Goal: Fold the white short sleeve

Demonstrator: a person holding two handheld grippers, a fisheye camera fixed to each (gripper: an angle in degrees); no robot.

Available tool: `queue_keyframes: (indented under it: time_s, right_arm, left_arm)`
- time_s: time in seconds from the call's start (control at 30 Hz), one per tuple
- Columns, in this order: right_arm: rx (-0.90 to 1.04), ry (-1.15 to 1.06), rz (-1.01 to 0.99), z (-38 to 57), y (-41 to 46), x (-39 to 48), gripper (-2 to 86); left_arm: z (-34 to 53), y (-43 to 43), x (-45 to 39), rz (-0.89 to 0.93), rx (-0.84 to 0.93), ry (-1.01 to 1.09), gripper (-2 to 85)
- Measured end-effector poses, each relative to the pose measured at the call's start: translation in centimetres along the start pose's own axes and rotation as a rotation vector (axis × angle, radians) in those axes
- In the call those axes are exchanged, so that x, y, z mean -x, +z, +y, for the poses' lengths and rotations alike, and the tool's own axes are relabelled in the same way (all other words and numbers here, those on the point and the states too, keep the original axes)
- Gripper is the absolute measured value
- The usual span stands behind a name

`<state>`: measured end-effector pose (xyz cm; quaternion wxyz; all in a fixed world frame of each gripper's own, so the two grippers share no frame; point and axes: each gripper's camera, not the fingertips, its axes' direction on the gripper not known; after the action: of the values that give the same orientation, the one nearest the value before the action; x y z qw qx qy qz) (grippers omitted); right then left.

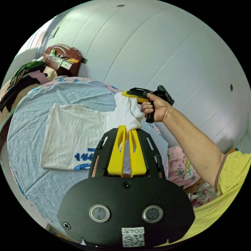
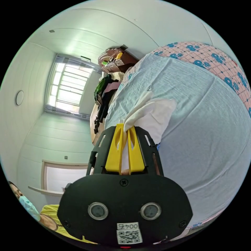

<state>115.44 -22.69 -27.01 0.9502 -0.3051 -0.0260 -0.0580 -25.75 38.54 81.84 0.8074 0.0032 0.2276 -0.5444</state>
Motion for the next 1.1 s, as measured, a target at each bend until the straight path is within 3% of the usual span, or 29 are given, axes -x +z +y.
queue_keyframes:
  time_s: [0.27,0.47,0.77,1.1]
  right_arm:
    - [0.062,-0.118,0.241,0.6,18.6,12.7,3.7]
    - [0.127,-0.200,0.463,2.3,31.7,18.1,3.7]
    - [0.144,-0.261,0.674,5.8,44.6,22.4,4.0]
    - [0.215,-0.357,0.888,9.9,53.1,25.4,9.5]
  left_arm:
    - [-0.8,-6.7,20.9,0.167,-0.029,-0.410,1.1]
    - [0.1,-8.6,31.0,0.196,-0.040,-0.574,1.1]
    - [1.7,-8.9,42.4,0.331,-0.039,-0.805,1.2]
    - [2.6,-10.6,48.0,0.364,-0.002,-0.965,1.0]
